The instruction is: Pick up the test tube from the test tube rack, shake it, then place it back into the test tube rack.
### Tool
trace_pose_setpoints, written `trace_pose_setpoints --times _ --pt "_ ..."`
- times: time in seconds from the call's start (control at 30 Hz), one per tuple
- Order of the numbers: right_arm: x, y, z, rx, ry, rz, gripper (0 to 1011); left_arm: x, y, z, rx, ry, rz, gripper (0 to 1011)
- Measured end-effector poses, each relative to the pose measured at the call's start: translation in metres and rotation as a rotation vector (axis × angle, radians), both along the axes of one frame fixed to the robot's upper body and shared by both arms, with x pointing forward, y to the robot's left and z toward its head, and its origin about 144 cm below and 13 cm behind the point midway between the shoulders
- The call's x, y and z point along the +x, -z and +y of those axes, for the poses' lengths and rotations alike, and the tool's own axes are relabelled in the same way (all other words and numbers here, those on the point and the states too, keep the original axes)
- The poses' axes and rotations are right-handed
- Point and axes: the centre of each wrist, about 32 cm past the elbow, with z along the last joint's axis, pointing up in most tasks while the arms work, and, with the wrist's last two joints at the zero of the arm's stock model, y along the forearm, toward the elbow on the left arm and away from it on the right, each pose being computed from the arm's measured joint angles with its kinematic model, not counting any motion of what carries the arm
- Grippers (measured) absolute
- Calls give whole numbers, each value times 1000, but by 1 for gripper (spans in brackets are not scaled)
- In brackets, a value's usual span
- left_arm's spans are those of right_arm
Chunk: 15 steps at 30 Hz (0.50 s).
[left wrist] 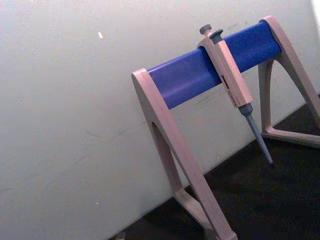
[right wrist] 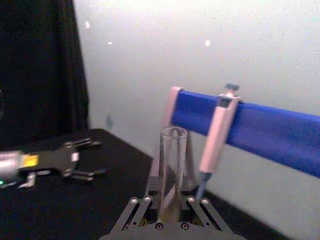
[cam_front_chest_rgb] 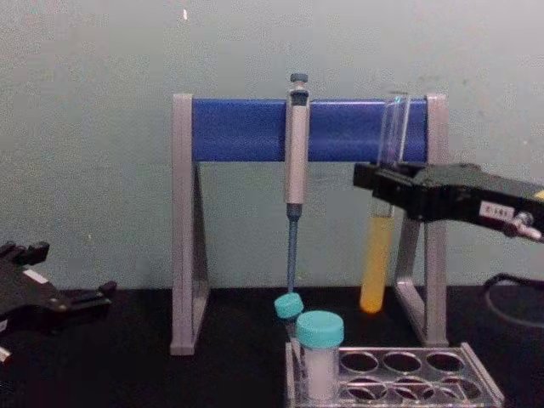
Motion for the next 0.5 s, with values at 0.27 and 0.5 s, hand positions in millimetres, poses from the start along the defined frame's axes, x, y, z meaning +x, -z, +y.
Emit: trace_pose_setpoints --times 0.27,0.5 --pt "4 0 -3 -11 81 -21 232 0 0 0 0 0 0 1010" --pt "2 -1 -5 -13 94 -21 232 0 0 0 0 0 0 1010"
